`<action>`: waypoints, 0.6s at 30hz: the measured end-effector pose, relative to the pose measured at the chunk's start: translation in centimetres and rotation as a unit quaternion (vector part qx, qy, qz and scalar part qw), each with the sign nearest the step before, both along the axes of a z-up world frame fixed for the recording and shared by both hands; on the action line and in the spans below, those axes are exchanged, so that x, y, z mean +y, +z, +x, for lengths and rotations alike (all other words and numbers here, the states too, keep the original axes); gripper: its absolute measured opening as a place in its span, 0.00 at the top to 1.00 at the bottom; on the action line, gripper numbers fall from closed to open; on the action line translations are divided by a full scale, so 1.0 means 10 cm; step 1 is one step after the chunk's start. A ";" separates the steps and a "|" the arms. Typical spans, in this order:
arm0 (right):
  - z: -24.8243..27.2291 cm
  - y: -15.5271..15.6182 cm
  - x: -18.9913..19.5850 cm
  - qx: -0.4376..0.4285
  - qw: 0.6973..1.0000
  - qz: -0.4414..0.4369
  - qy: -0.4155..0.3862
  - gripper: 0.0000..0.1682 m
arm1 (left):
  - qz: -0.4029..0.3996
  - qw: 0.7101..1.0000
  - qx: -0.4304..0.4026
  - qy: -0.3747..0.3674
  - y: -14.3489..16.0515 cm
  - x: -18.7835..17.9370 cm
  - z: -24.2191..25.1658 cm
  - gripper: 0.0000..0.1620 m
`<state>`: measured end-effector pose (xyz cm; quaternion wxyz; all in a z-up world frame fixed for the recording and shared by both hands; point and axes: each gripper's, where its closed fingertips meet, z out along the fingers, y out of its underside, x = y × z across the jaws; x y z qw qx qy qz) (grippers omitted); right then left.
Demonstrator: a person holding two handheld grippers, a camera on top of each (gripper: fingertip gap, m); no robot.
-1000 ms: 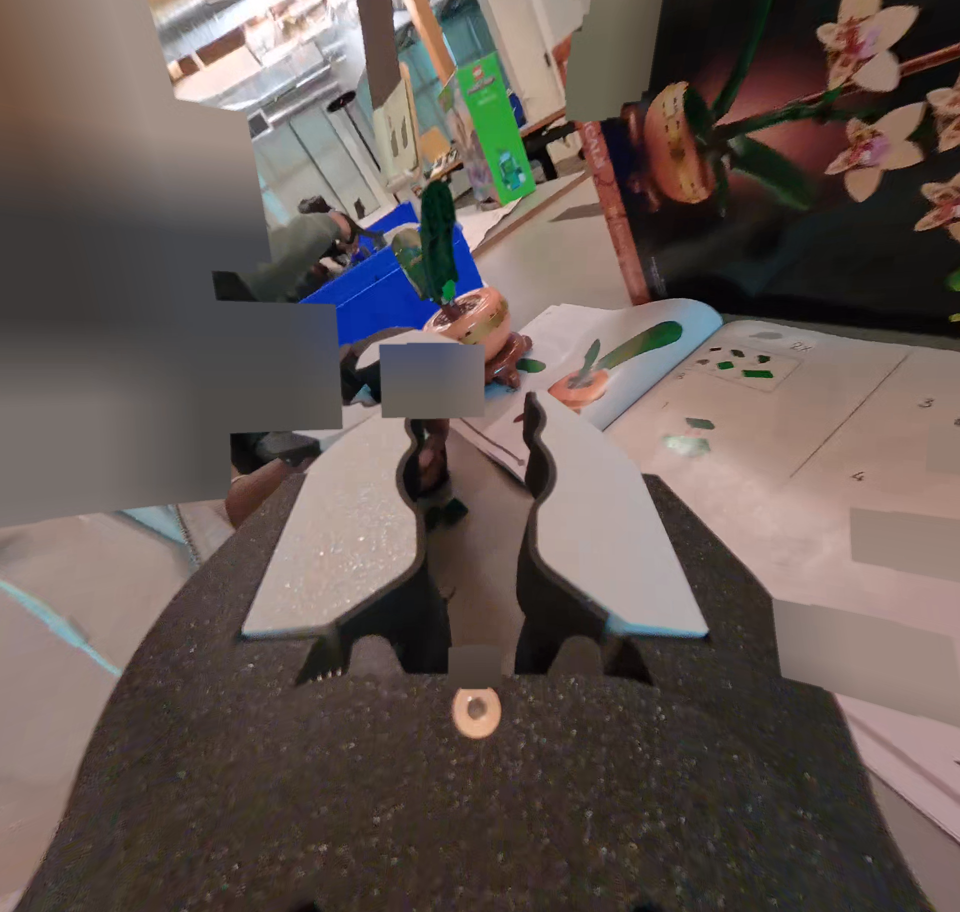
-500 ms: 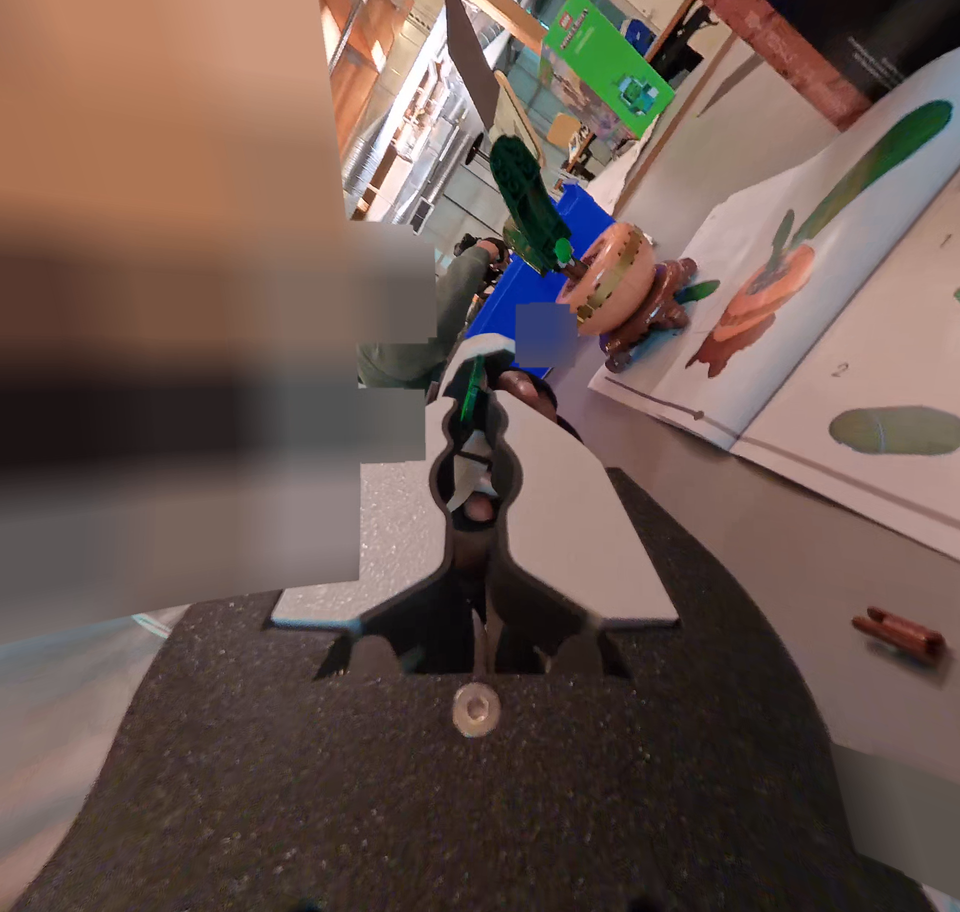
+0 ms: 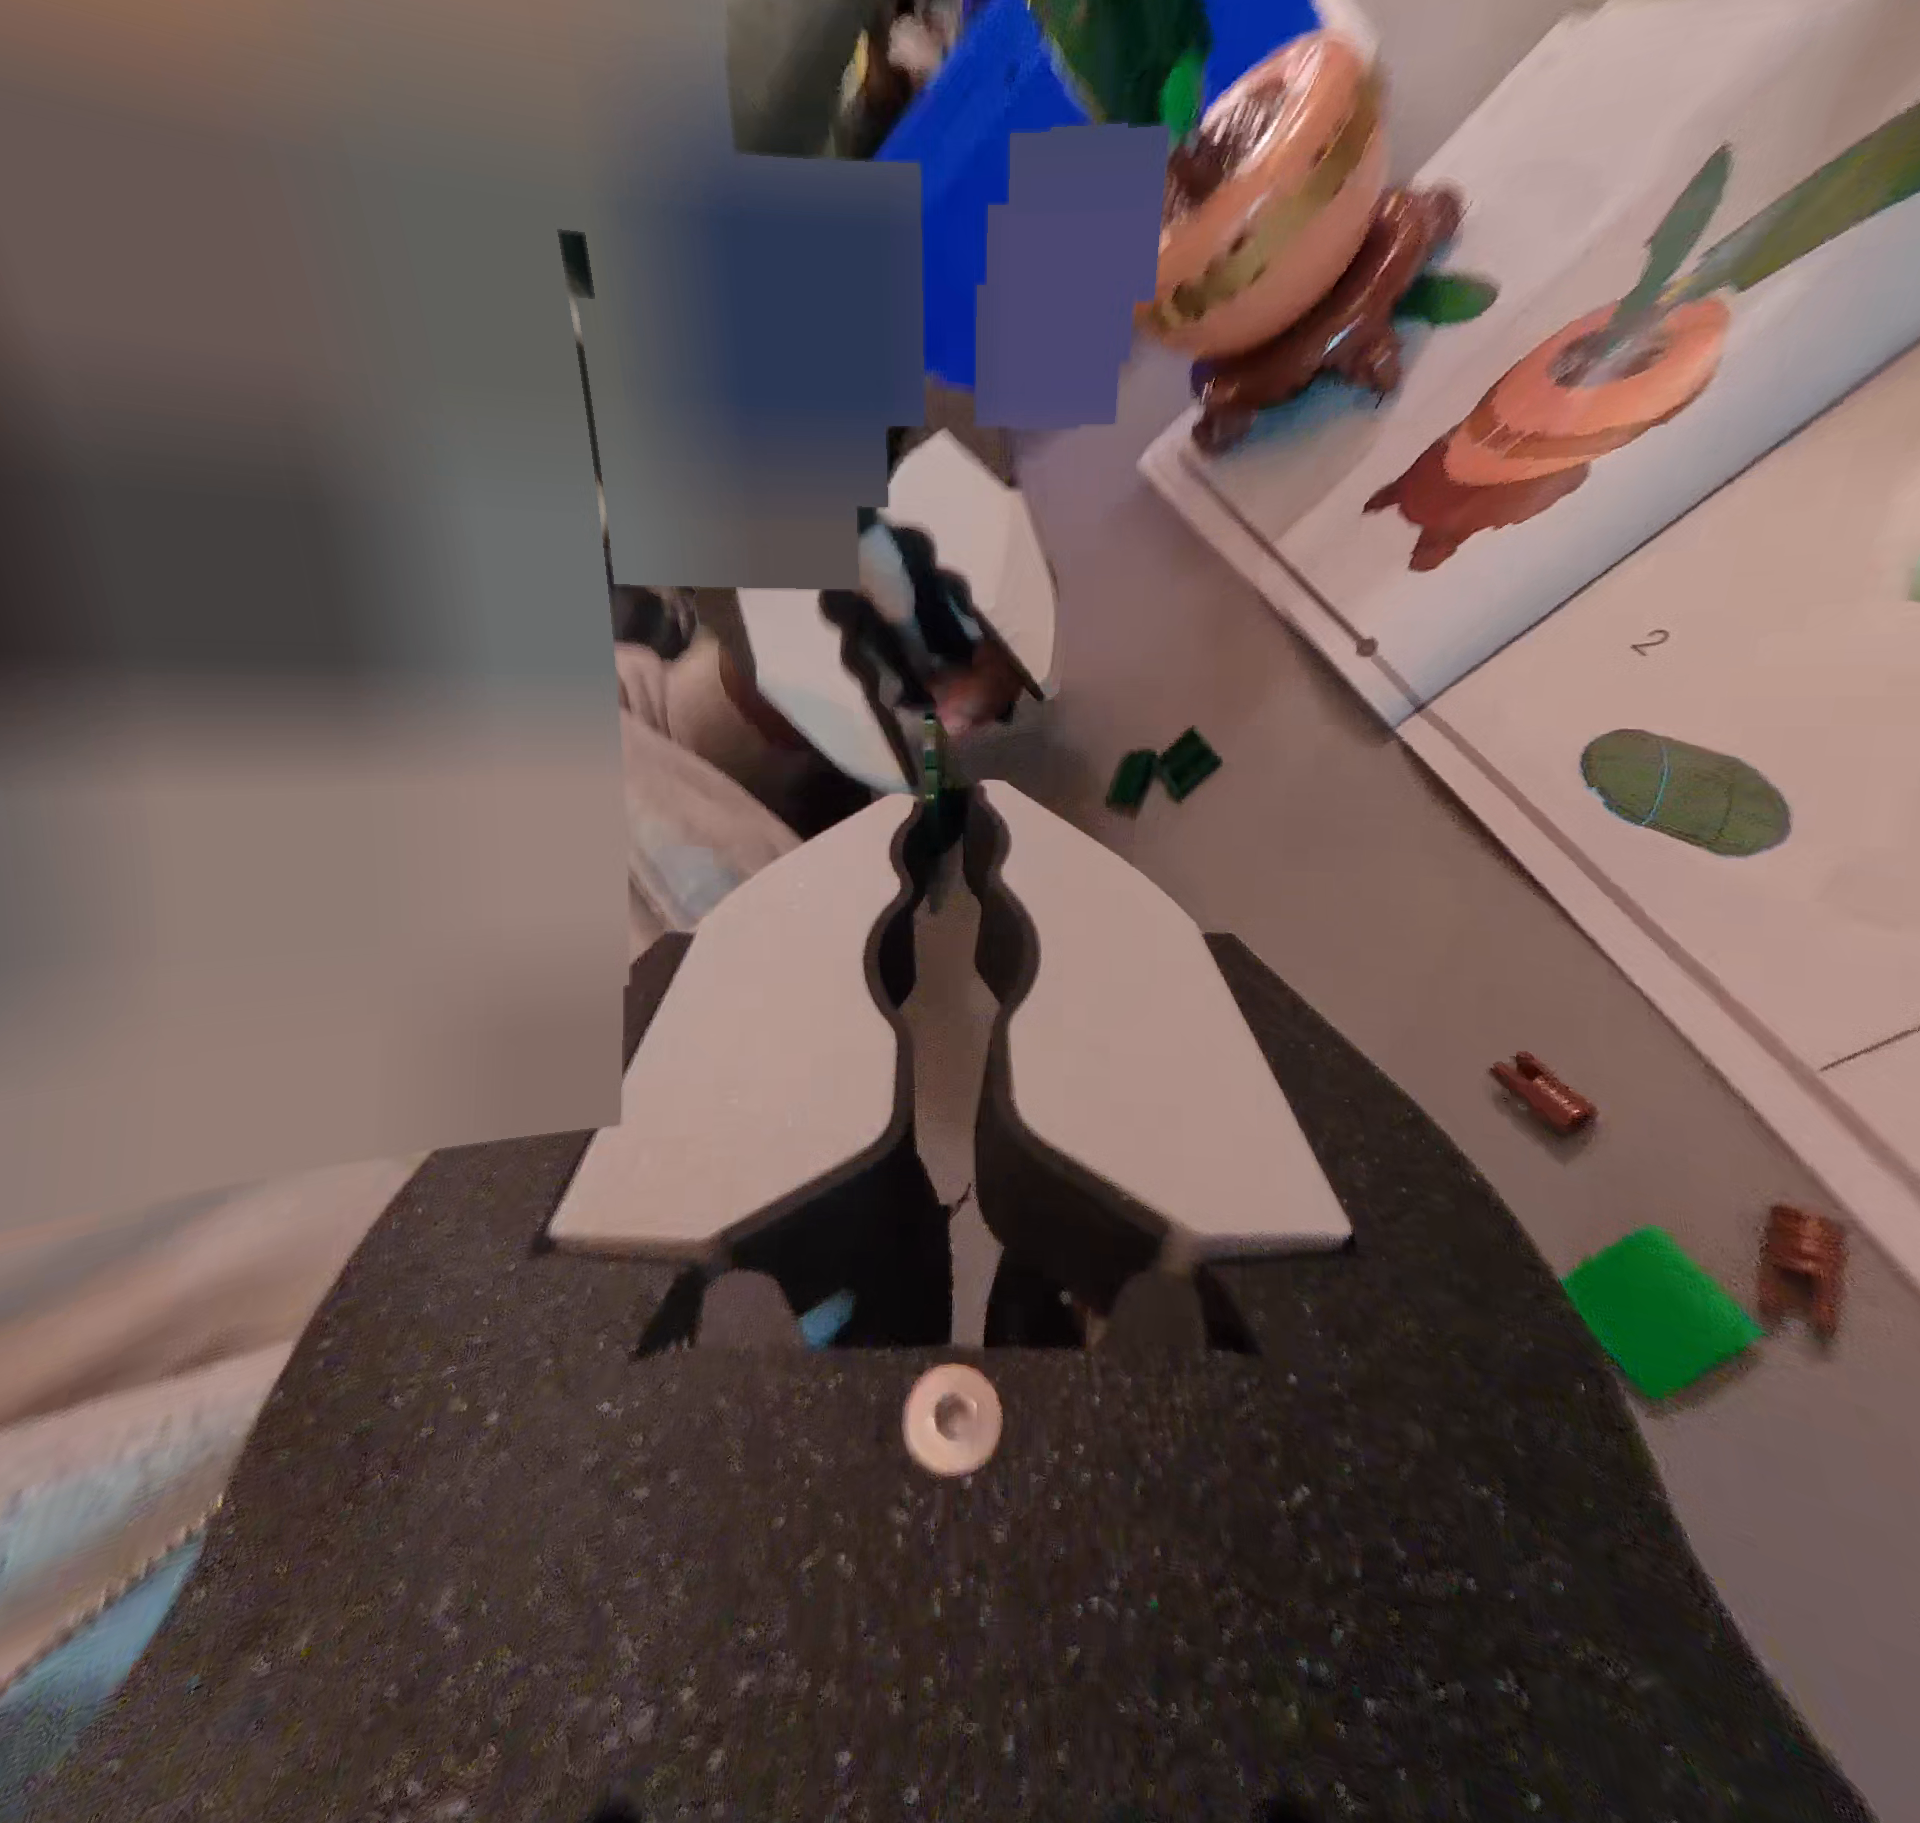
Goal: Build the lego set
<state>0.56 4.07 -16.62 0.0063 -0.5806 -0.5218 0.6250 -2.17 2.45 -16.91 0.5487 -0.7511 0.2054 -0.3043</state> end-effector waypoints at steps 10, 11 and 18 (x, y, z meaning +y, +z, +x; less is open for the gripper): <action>-0.05 0.04 -0.40 -0.087 0.967 0.029 0.240 0.97 | -0.160 0.952 -0.217 -0.144 0.09 -0.24 0.39 0.92; -0.03 0.03 -0.43 -0.098 0.962 0.028 0.255 0.96 | -0.160 0.953 -0.213 -0.143 0.07 -0.25 0.41 0.94; -0.29 0.27 -0.24 -0.019 0.989 0.030 0.144 0.88 | -0.155 0.908 -0.379 -0.086 0.29 -0.21 0.16 0.97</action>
